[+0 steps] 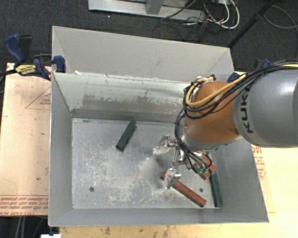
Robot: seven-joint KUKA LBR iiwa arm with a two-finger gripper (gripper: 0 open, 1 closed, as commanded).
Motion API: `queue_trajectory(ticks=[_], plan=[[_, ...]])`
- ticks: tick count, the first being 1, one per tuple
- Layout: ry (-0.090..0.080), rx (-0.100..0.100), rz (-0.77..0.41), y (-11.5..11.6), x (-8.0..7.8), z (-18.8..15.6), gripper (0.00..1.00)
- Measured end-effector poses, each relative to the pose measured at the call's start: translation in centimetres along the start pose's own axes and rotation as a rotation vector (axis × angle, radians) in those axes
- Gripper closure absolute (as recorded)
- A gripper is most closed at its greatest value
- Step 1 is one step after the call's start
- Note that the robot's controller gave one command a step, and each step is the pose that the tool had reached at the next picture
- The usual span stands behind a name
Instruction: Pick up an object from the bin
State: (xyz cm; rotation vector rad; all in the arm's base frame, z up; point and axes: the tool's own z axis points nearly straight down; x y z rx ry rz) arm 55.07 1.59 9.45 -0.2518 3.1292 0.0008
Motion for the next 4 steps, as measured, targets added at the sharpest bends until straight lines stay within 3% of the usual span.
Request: queue_trajectory(ticks=[1, 2, 3, 4], plan=[[0.001, -0.001, 0.016, -1.3, 1.0, 0.5, 0.00], [-0.015, 0.000, -0.067, -3.4, 2.1, 1.2, 1.00], [-0.016, 0.000, -0.067, -3.4, 2.1, 1.2, 1.00], [-0.002, 0.000, -0.109, -3.5, 1.4, -12.5, 1.00]])
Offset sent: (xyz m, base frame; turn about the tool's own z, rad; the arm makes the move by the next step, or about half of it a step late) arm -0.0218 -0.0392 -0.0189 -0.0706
